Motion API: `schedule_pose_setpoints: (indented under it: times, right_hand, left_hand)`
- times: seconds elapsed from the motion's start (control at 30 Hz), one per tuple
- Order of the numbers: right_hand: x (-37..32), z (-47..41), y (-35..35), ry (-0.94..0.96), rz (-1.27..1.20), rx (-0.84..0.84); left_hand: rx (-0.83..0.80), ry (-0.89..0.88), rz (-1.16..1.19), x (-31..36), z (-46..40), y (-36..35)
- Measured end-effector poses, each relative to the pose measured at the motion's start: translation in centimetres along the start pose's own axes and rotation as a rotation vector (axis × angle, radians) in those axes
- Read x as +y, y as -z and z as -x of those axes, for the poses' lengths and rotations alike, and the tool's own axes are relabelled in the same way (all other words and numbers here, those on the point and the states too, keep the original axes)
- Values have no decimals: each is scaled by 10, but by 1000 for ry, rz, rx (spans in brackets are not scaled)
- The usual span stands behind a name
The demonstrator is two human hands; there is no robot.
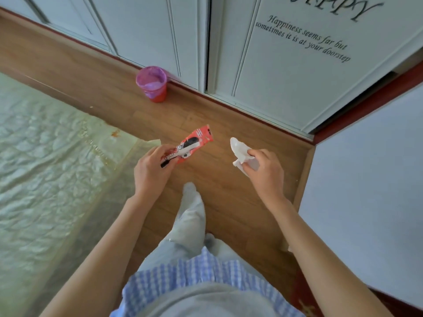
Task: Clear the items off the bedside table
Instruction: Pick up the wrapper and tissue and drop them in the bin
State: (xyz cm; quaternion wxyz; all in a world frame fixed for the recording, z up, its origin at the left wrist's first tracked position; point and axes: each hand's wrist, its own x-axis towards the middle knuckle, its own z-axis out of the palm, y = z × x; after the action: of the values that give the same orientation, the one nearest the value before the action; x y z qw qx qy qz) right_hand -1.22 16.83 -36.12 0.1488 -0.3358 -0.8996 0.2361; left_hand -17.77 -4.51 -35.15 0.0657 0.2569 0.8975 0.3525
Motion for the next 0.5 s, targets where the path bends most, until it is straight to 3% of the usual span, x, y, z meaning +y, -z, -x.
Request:
schedule_pose_setpoints:
  times: [0.5]
  right_hand:
    - [-27,-282,-68,71,6,-129]
  left_hand:
    - [92,97,-27,-30,-256,-16]
